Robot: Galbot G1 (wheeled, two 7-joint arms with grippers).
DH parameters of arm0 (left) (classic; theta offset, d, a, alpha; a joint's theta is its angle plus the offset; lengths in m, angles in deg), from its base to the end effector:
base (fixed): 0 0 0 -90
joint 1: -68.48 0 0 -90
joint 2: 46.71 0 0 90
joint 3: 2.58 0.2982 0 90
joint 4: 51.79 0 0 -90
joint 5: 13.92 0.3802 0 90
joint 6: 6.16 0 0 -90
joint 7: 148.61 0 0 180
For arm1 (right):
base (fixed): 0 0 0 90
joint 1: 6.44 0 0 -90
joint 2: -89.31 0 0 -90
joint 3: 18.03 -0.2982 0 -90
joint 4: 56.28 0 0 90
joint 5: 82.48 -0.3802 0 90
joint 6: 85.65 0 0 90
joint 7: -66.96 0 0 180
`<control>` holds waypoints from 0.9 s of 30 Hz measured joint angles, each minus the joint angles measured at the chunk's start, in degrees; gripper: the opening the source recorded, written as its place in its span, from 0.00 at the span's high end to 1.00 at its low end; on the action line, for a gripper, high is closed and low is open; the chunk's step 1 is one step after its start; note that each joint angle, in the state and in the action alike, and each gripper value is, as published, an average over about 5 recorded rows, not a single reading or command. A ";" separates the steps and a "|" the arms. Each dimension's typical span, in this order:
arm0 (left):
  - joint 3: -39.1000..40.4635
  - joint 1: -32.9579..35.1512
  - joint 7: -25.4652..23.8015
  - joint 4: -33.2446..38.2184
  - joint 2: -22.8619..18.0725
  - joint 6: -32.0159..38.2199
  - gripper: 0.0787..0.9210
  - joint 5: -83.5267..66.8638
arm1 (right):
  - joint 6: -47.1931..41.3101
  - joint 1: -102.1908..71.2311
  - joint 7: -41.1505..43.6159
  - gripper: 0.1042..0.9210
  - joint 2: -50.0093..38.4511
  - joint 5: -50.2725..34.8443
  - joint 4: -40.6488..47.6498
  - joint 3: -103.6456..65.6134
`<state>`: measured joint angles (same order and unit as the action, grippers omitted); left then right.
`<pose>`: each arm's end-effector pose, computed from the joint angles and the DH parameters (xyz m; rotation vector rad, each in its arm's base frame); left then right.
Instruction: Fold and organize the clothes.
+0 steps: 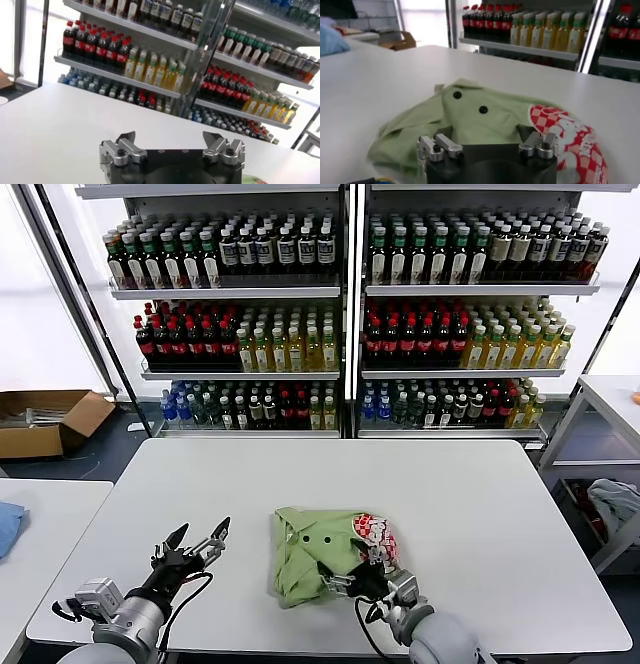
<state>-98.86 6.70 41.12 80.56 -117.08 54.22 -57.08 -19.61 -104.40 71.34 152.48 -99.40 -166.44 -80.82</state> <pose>0.2322 0.0431 -0.1579 -0.1829 -2.7715 0.4430 0.2835 0.0702 -0.2646 0.8553 -2.6000 0.2029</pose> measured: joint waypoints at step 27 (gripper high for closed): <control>0.51 1.30 -0.65 0.58 -0.41 0.39 0.12 0.55 | 7.10 0.16 -4.34 0.12 3.89 -0.80 4.32 -2.20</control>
<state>-98.35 8.00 40.47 81.14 -117.50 54.61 -56.53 -12.51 -104.24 67.00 156.37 -100.20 -162.12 -83.01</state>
